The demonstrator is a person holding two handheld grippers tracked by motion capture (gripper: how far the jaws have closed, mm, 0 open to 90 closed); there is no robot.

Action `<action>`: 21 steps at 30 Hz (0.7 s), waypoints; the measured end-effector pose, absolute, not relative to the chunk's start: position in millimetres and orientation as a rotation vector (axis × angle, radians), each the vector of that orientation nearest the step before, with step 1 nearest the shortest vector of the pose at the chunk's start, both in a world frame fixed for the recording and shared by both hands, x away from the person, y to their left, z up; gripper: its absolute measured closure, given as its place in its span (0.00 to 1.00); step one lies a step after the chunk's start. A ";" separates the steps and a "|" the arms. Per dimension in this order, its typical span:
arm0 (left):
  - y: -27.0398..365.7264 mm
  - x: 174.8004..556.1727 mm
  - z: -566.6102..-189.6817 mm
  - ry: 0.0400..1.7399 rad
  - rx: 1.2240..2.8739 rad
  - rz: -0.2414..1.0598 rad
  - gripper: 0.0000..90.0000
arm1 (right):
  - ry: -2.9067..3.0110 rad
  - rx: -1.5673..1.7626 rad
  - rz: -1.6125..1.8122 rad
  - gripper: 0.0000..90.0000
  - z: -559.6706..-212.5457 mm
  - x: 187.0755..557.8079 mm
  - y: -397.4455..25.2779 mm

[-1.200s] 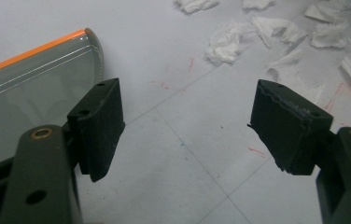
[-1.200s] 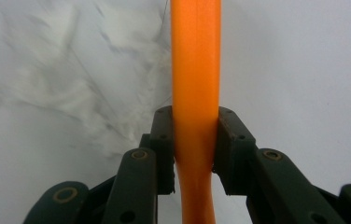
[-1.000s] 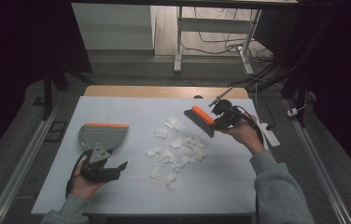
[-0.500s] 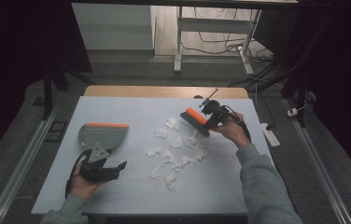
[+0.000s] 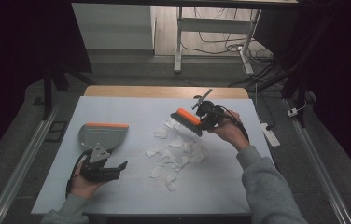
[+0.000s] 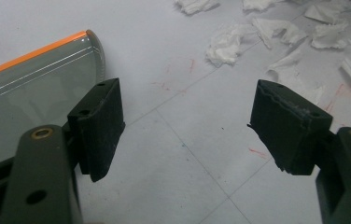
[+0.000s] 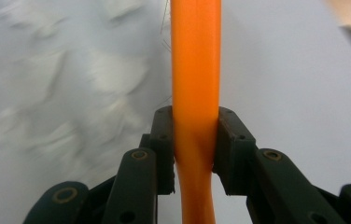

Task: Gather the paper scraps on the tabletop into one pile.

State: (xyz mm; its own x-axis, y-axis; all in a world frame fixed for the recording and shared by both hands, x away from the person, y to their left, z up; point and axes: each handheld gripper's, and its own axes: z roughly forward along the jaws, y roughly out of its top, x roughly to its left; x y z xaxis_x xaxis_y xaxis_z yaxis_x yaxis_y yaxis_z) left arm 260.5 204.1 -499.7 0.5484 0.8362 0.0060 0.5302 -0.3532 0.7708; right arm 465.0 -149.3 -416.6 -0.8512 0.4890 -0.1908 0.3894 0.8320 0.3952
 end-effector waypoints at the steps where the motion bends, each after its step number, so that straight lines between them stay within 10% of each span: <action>1: 204.3 260.7 -499.8 1.099 2.040 0.525 0.30 | 2.710 0.674 0.495 0.79 -417.3 472.3 -146.9; 21: 207.7 261.8 -500.1 1.101 2.028 0.520 0.30 | 2.766 0.563 0.342 0.79 -451.3 524.0 -94.0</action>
State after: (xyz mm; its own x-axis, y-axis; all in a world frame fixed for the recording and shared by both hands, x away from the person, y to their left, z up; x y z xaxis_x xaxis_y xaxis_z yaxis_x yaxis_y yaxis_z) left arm 261.8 207.7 -500.1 0.5457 0.8380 -0.0028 0.5301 -0.3426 0.7757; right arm 524.0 -94.0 -451.3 -0.8792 0.4122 -0.2390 0.3416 0.8950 0.2870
